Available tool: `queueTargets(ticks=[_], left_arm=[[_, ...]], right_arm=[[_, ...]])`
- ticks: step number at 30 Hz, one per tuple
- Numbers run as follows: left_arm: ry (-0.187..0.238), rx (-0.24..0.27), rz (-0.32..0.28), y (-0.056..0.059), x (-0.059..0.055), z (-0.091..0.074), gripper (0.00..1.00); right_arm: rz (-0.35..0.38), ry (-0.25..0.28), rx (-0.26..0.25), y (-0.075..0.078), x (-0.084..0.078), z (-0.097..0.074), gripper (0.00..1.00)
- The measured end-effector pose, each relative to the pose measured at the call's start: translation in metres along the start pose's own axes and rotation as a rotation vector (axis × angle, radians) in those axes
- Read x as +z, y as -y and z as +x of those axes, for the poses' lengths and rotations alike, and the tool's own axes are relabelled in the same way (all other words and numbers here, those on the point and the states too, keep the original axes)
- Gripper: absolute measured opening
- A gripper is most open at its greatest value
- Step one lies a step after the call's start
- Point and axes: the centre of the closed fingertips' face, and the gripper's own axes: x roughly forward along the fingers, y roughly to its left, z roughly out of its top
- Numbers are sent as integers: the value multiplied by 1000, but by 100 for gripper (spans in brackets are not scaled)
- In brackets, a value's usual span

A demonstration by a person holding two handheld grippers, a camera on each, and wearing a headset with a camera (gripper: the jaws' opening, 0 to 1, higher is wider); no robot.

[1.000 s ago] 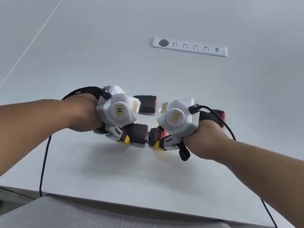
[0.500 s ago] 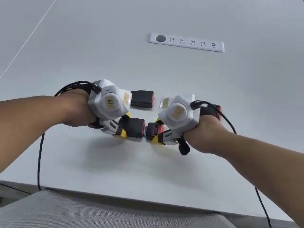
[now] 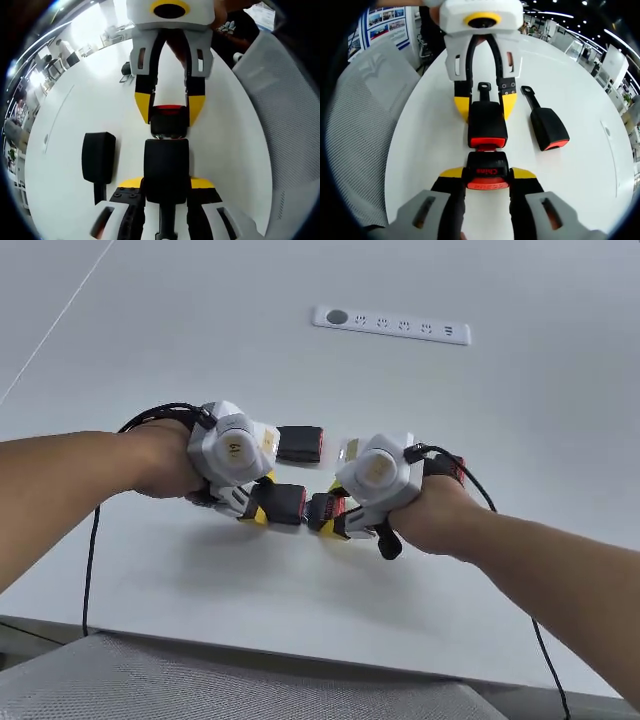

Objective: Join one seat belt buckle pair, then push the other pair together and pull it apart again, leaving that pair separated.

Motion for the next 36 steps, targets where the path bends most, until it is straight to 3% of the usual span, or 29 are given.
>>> queueTargets(ticks=[28, 32, 36], left_arm=[[-26, 13, -9, 1, 1, -1, 34], [-44, 32, -11, 1, -2, -4, 33], [-26, 50, -15, 0, 0, -15, 33]], right_arm=[[41, -14, 15, -2, -2, 0, 35], [39, -13, 0, -2, 1, -3, 35], [21, 3, -5, -4, 8, -10, 35]])
